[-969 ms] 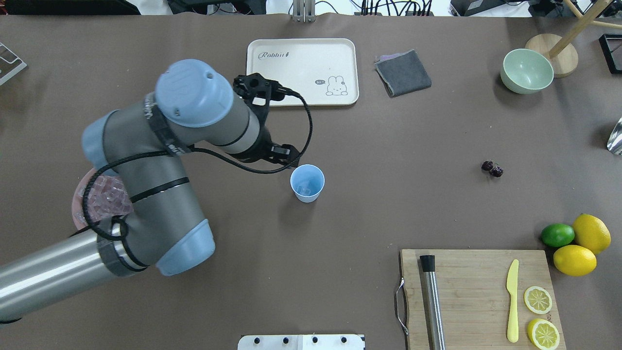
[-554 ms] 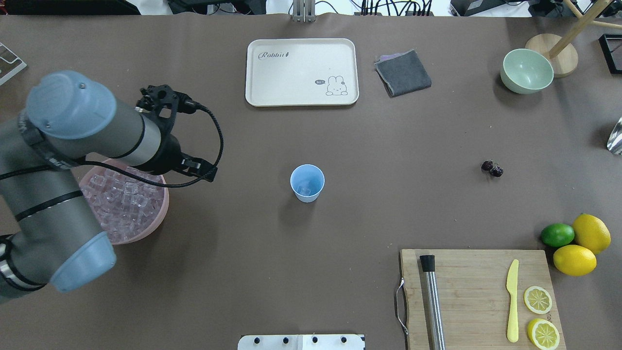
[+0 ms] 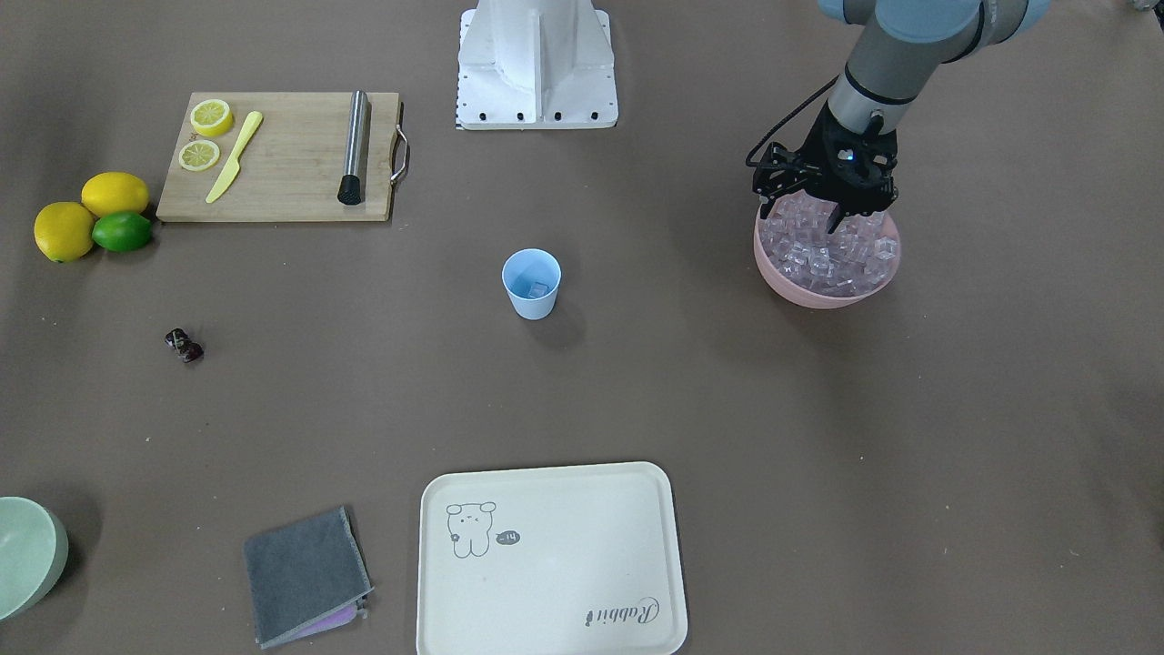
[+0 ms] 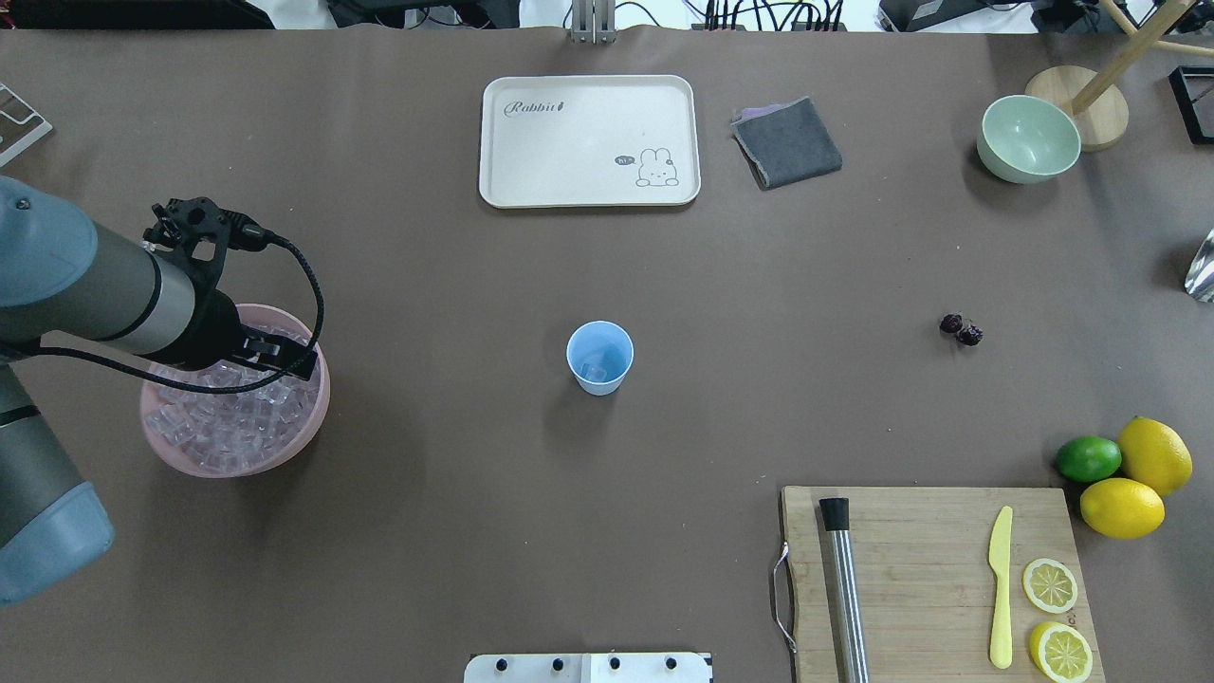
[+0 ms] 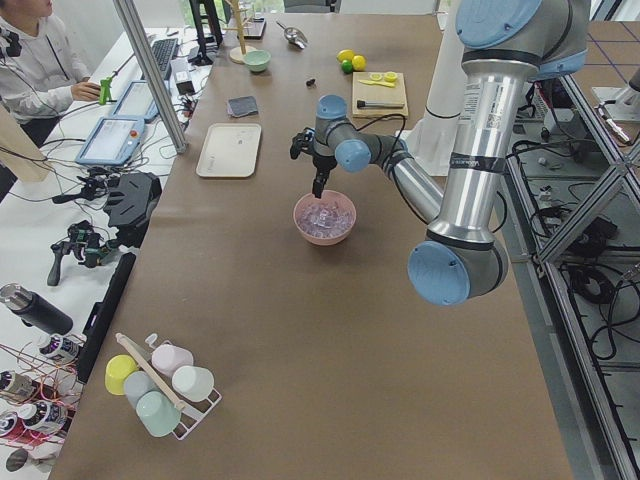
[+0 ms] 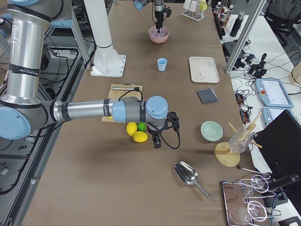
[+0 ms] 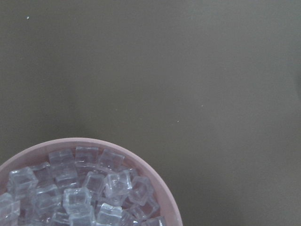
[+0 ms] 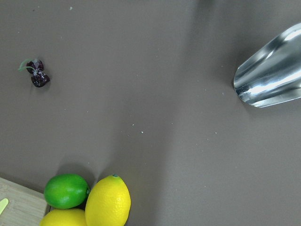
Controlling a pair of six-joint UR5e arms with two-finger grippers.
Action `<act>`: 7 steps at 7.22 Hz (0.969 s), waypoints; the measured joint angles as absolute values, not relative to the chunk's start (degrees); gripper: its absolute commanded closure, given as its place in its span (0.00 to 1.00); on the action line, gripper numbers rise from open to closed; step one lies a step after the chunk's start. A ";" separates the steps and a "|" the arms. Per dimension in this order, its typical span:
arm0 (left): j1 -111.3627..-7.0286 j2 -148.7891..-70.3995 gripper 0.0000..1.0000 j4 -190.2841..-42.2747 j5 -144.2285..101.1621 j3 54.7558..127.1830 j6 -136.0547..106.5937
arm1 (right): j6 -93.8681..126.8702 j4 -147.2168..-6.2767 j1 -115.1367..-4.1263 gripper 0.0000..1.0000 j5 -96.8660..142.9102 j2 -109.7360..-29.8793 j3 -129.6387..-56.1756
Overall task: Put ice and cherries in cup
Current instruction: 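Grasp another ice cube from the pink bowl with the left gripper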
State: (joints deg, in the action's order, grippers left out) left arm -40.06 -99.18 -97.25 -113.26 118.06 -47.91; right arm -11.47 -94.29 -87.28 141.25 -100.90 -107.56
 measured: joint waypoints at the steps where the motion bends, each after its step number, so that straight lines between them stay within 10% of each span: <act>1: -39.68 -98.57 0.09 -99.18 -112.53 116.32 -47.54 | -11.43 -94.25 -87.28 0.00 141.30 -100.93 -107.68; 7: -37.58 -93.16 0.06 -109.83 -112.53 111.60 -45.75 | -11.25 -94.30 -87.27 0.00 141.33 -101.27 -108.78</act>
